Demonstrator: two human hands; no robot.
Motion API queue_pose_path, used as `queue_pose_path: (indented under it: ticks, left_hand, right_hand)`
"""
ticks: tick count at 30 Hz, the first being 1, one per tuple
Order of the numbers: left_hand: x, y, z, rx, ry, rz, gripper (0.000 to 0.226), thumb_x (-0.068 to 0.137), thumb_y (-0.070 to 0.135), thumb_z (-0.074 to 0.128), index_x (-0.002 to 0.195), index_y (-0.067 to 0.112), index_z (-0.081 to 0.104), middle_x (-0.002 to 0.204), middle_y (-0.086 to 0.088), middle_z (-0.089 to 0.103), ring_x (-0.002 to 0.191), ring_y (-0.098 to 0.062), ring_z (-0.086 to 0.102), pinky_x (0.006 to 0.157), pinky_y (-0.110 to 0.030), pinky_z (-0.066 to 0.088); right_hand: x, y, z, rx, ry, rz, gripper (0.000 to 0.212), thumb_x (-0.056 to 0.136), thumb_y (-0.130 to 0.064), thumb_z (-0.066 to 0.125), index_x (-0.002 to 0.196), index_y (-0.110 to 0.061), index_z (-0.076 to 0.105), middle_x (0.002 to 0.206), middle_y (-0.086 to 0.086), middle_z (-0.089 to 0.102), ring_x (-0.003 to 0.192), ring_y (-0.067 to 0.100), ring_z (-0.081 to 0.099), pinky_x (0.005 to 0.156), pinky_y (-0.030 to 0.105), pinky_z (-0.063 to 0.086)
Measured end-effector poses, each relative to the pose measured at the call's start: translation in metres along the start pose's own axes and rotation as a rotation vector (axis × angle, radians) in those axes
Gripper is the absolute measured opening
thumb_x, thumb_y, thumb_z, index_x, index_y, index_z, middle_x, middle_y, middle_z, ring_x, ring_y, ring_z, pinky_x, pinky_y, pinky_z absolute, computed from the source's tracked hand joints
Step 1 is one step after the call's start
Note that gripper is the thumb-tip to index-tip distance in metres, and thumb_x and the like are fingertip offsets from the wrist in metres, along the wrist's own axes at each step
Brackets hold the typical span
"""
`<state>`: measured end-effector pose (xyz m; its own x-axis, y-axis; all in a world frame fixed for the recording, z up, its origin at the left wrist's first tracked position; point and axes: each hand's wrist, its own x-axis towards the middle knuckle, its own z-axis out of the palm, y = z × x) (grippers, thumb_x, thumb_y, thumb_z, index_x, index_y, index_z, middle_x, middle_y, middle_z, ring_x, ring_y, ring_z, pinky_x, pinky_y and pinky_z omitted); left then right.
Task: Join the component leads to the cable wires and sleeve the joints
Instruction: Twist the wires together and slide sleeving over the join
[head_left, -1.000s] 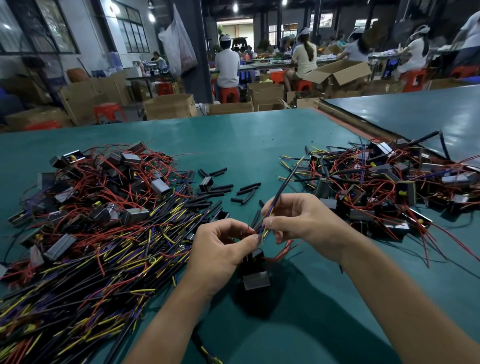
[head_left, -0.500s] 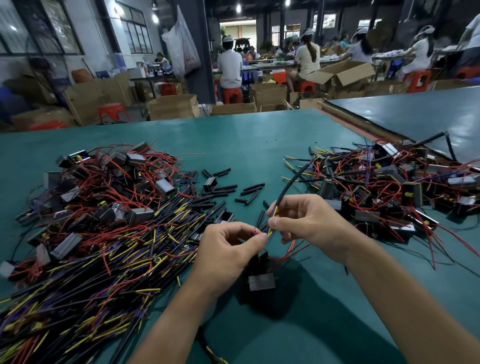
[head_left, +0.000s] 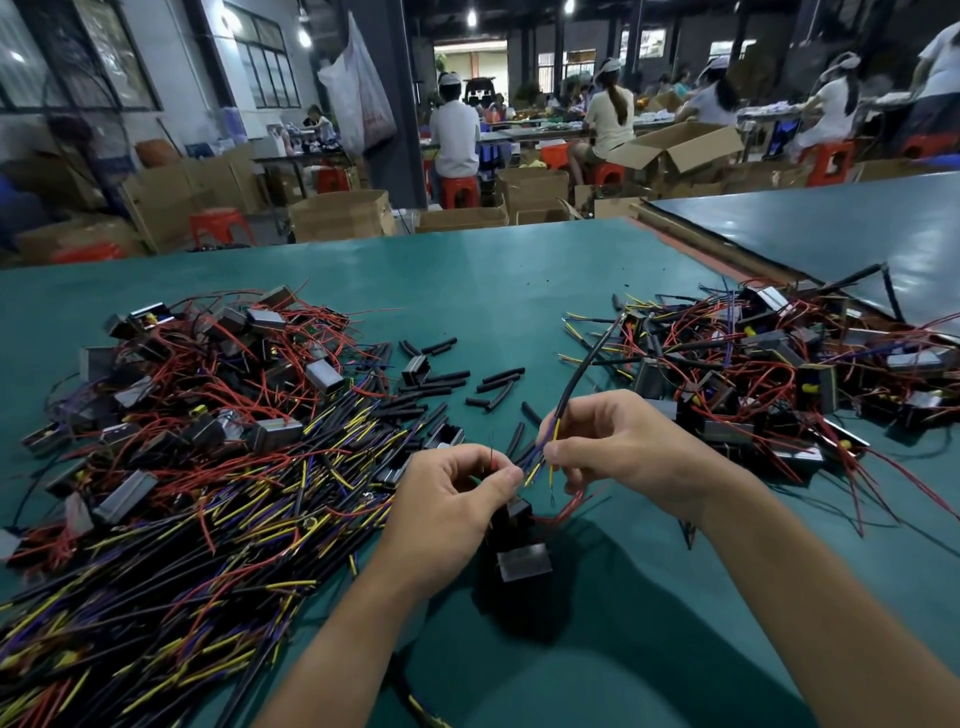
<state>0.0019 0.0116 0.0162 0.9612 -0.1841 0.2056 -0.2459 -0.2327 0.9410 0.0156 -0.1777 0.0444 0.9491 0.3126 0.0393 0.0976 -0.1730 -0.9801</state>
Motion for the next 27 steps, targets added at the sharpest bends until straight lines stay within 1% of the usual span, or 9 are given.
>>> queue_pose_path:
  ticks: [5,7,9,12,15,17,19,22,27]
  left_hand:
    - [-0.0006,0.0033,-0.0003,-0.021,-0.012,-0.011,0.021,0.090,0.008,0.065,0.069,0.013,0.065,0.062,0.000,0.058,0.048,-0.007,0.045,0.049,-0.020,0.039]
    - [-0.0004,0.0037,-0.0016,-0.030,-0.013,-0.010,0.022,0.090,0.009,0.065,0.069,0.013,0.064,0.062,0.000,0.058,0.049,-0.008,0.046,0.050,-0.023,0.039]
    - [-0.0008,0.0031,-0.0020,-0.028,-0.018,0.000,0.021,0.089,0.009,0.066,0.068,0.013,0.065,0.058,0.002,0.056,0.049,-0.009,0.045,0.050,-0.023,0.038]
    - [-0.0018,0.0024,-0.0011,-0.034,-0.037,0.013,0.018,0.085,0.008,0.071,0.068,0.011,0.069,0.052,0.008,0.055,0.045,-0.006,0.044,0.047,-0.019,0.037]
    - [-0.0016,0.0056,-0.0010,-0.086,-0.047,0.004,0.007,0.079,0.011,0.077,0.075,0.010,0.071,0.057,0.004,0.063,0.045,-0.004,0.050,0.047,-0.018,0.040]
    - [-0.0005,0.0069,-0.0039,-0.147,-0.026,-0.033,0.011,0.072,0.018,0.074,0.081,0.011,0.071,0.068,-0.007,0.070,0.046,-0.009,0.052,0.047,-0.021,0.043]
    - [0.0009,0.0067,-0.0066,-0.176,0.011,-0.045,0.010,0.076,0.014,0.074,0.085,0.009,0.072,0.075,-0.011,0.073,0.045,-0.013,0.051,0.046,-0.023,0.045]
    - [0.0015,0.0068,-0.0074,-0.202,0.057,-0.032,0.008,0.084,-0.001,0.068,0.088,0.005,0.072,0.075,-0.011,0.074,0.044,-0.013,0.051,0.045,-0.021,0.045]
    - [-0.0003,0.0081,-0.0058,-0.256,0.038,-0.039,0.010,0.085,-0.004,0.067,0.089,0.002,0.074,0.072,-0.013,0.074,0.042,-0.014,0.050,0.044,-0.021,0.045]
  right_hand:
    - [0.0018,0.0018,0.0023,0.029,-0.012,0.030,0.017,0.091,0.006,0.058,0.081,-0.005,0.064,0.062,0.002,0.058,0.052,0.013,0.054,0.058,0.024,0.053]
    - [0.0030,0.0028,0.0021,-0.070,0.012,0.046,0.021,0.091,0.006,0.058,0.077,-0.008,0.063,0.063,0.003,0.060,0.055,0.015,0.055,0.060,0.026,0.054]
    - [0.0034,0.0030,0.0045,-0.194,0.037,0.023,0.027,0.091,0.006,0.058,0.072,-0.013,0.063,0.058,-0.004,0.060,0.055,0.012,0.055,0.061,0.027,0.052]
    - [0.0036,0.0018,0.0084,-0.215,0.091,-0.031,0.034,0.087,0.008,0.058,0.066,-0.018,0.065,0.056,-0.007,0.062,0.055,0.010,0.057,0.060,0.024,0.053]
    - [0.0031,0.0007,0.0058,-0.142,0.168,-0.070,0.030,0.084,0.011,0.058,0.069,-0.013,0.067,0.064,0.004,0.066,0.059,0.015,0.062,0.066,0.031,0.058]
    - [0.0022,0.0003,0.0020,-0.057,0.183,-0.086,0.028,0.083,0.013,0.059,0.070,-0.011,0.068,0.068,0.009,0.067,0.060,0.017,0.063,0.063,0.027,0.057]
    - [0.0016,0.0002,0.0009,0.016,0.160,-0.092,0.024,0.077,0.009,0.066,0.070,-0.014,0.069,0.069,0.011,0.067,0.060,0.019,0.061,0.062,0.025,0.056]
    - [0.0020,0.0010,0.0020,0.126,0.097,-0.081,0.017,0.067,-0.001,0.066,0.068,-0.018,0.070,0.066,0.010,0.065,0.053,0.015,0.057,0.059,0.026,0.054]
    - [0.0022,0.0017,0.0031,0.238,-0.001,-0.073,0.015,0.071,-0.005,0.065,0.071,-0.019,0.072,0.061,0.009,0.061,0.050,0.013,0.055,0.061,0.029,0.056]
